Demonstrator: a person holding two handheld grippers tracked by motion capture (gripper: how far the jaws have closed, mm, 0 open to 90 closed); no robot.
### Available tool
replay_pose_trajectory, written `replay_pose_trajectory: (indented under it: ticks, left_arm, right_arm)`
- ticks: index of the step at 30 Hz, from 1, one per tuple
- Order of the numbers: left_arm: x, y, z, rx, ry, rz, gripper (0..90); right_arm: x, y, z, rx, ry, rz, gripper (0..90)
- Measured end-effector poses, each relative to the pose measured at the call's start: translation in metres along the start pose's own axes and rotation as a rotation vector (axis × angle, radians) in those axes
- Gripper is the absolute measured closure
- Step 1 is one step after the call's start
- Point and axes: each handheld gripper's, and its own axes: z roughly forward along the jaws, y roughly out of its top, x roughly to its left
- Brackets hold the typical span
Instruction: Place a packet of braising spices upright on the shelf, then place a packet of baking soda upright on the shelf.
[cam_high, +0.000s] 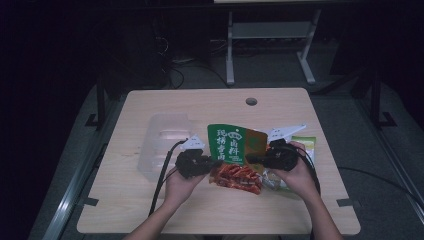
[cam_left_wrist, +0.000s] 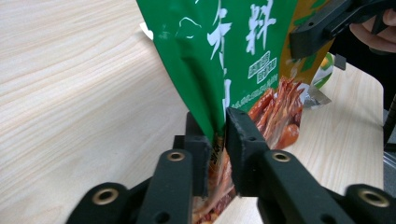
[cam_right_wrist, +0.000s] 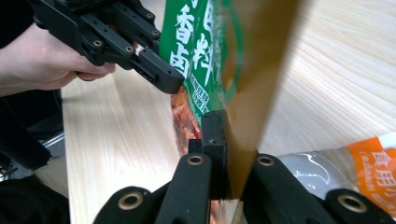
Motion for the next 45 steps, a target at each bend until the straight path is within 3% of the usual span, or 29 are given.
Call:
replay_pose_trajectory:
  ticks: [6,9,14,20,22,28,30,39,45]
  left_arm:
    - [-0.002,0.0,-0.007,-0.013,0.02,0.014,67.7]
    - [-0.004,-0.001,-0.011,-0.019,0.015,0.027,60.1]
    - [-0.005,-0.001,-0.013,-0.021,0.027,0.037,55.3]
    - [-0.009,-0.004,-0.018,0.001,0.053,0.082,50.1]
    - [-0.01,-0.006,-0.02,0.003,0.035,0.077,47.9]
    - [-0.015,-0.013,-0.027,0.015,0.034,0.108,42.8]
    - [-0.016,-0.019,-0.031,0.018,0.018,0.114,42.2]
    - [-0.025,-0.037,-0.041,0.029,0.027,0.152,35.3]
    - [-0.024,-0.043,-0.048,0.001,0.027,0.157,31.8]
  right_arm:
    - [0.006,0.004,-0.004,-0.02,0.02,-0.014,89.7]
    - [0.012,0.009,-0.006,-0.019,0.006,-0.036,89.7]
    - [0.016,0.013,-0.01,-0.022,-0.007,-0.051,89.8]
    - [0.017,0.016,-0.018,-0.045,-0.023,-0.053,89.8]
    - [0.017,0.018,-0.021,-0.057,-0.033,-0.05,89.8]
    - [0.019,0.032,-0.03,-0.097,-0.054,-0.057,89.8]
    - [0.02,0.038,-0.032,-0.09,-0.062,-0.065,89.8]
    - [0.026,0.062,-0.025,-0.071,-0.077,-0.101,89.8]
    - [0.031,0.078,-0.013,-0.046,-0.066,-0.116,89.8]
